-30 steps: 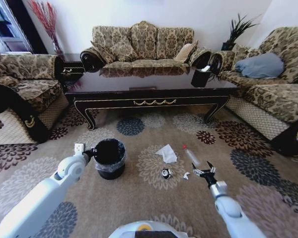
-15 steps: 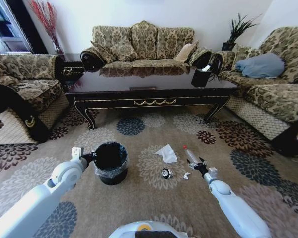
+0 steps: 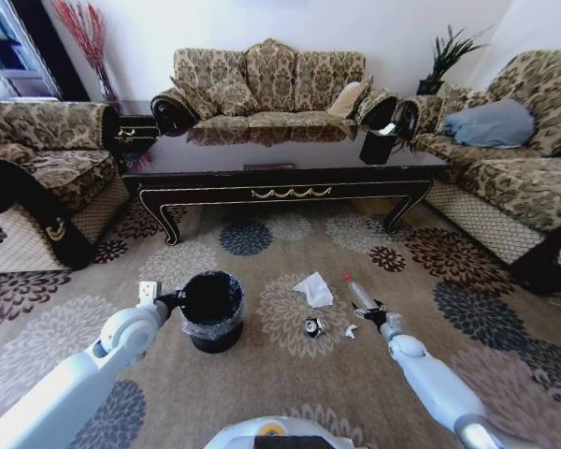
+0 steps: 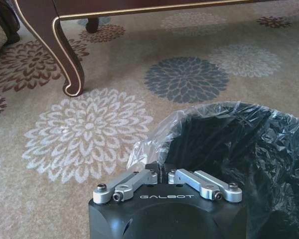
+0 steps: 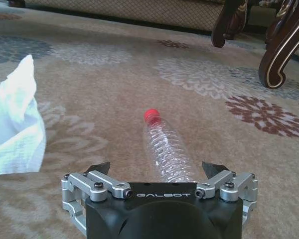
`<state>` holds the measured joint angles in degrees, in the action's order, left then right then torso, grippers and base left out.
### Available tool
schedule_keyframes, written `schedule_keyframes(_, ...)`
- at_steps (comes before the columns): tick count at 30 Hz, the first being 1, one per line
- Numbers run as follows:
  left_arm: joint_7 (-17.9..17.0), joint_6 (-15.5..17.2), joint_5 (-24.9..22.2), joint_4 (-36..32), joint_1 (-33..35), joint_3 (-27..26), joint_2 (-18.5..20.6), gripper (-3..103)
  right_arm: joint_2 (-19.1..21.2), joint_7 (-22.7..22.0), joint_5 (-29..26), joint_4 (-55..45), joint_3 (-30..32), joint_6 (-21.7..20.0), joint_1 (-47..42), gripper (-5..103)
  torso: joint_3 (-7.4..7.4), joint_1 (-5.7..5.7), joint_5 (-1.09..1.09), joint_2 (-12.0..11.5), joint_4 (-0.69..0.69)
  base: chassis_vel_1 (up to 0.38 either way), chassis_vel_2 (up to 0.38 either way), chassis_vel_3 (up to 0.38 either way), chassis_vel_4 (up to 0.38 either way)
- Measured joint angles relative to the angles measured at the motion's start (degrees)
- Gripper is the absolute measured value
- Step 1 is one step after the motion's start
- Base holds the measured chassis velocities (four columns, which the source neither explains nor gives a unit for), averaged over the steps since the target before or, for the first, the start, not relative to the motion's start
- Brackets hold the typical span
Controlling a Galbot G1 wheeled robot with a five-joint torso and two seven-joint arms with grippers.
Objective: Move to the front of the table and pick up the trash from the floor, then place it into the trash bin.
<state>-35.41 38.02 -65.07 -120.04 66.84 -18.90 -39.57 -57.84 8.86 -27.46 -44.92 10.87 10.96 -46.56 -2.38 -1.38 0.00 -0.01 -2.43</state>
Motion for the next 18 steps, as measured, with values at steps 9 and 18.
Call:
schedule_keyframes(9,-0.1,0.1,-0.2,-0.9,0.0,-0.1,-0.6,4,-1.4,0.2,2.7,3.9,0.1,0.3,3.2,100,0.0,0.0,0.0,0.0,0.0,0.0,0.0,0.0,0.0)
schedule_keyframes(18,-0.3,0.1,0.6,-1.6,0.8,-0.7,-1.9,4,-3.3,0.6,8.0,9.3,2.2,1.1,4.4,100,0.0,0.0,0.0,0.0,0.0,0.0,0.0,0.0,0.0)
